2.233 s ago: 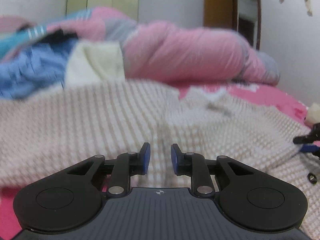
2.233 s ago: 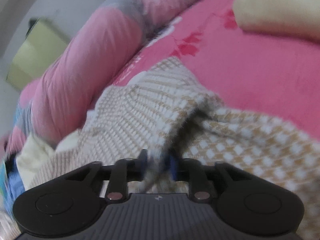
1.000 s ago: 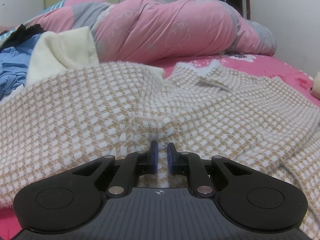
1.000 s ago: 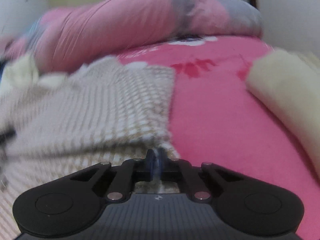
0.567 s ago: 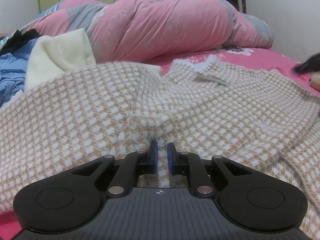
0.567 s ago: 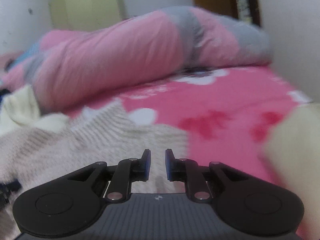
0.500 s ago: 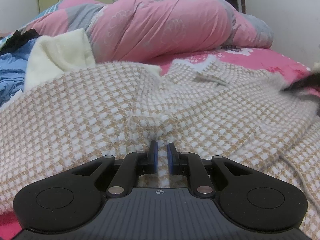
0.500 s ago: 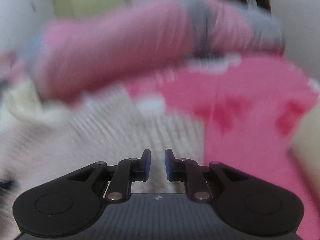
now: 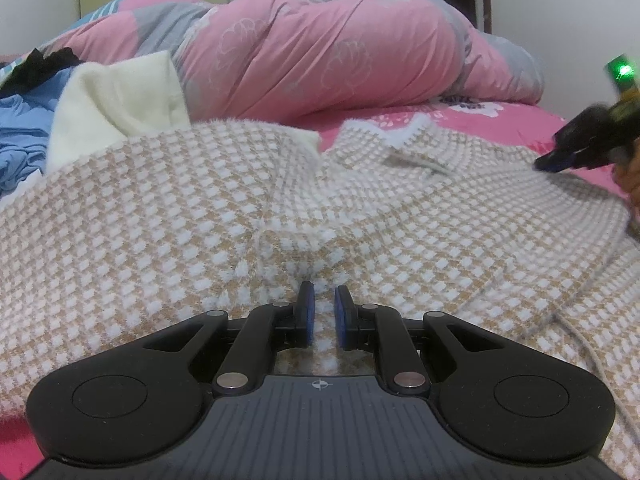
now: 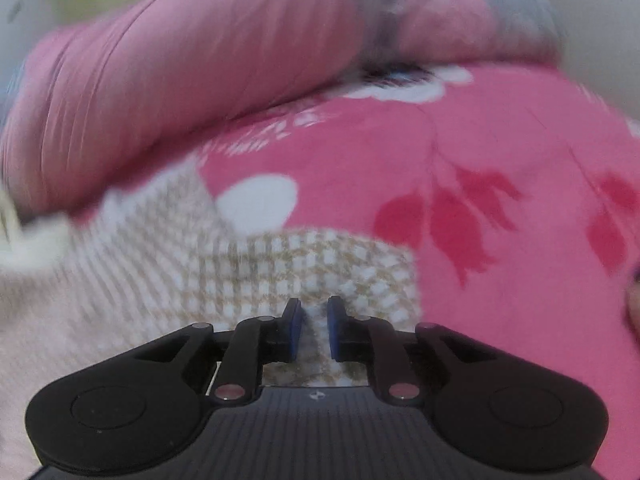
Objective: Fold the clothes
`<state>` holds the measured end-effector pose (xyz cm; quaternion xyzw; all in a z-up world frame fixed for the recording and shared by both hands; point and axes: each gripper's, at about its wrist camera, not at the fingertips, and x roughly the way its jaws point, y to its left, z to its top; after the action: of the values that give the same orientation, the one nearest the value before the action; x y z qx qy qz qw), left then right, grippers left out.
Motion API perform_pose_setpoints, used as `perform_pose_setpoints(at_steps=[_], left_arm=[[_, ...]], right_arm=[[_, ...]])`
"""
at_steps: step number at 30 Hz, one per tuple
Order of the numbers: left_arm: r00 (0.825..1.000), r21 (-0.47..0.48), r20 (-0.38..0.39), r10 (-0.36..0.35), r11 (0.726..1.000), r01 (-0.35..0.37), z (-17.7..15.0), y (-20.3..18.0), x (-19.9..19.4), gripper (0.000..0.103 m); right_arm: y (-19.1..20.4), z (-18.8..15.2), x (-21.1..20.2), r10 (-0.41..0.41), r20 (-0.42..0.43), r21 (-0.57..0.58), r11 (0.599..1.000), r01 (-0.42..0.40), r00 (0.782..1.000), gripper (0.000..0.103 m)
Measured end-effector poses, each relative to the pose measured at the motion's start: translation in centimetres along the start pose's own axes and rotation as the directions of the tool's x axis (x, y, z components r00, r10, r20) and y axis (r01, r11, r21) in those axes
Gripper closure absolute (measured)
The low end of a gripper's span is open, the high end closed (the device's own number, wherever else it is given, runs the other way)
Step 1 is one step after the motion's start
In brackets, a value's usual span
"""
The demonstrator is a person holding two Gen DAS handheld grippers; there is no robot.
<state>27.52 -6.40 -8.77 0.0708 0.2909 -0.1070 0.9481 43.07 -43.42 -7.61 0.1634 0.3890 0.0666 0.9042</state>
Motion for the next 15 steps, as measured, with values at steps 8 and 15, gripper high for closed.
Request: perform_pose_setpoints(at_steps=[8,15], left_arm=[[0.997,-0.100,-0.004,-0.071,0.993,0.070,0.2,1.1,-0.5,0.077],[0.998,-0.155,0.032,-0.045,0.987,0.049,0.2,1.4,-5.2,0.053]], right_arm=[[2.5,-8.3,-8.7,0.049,-0.013,-0.168,0.985,-0.050,0.999,0.084],[8.5,-11.6,-11.8,0.100,0.062,-0.240,0.967,-0.083,0.993,0.079]])
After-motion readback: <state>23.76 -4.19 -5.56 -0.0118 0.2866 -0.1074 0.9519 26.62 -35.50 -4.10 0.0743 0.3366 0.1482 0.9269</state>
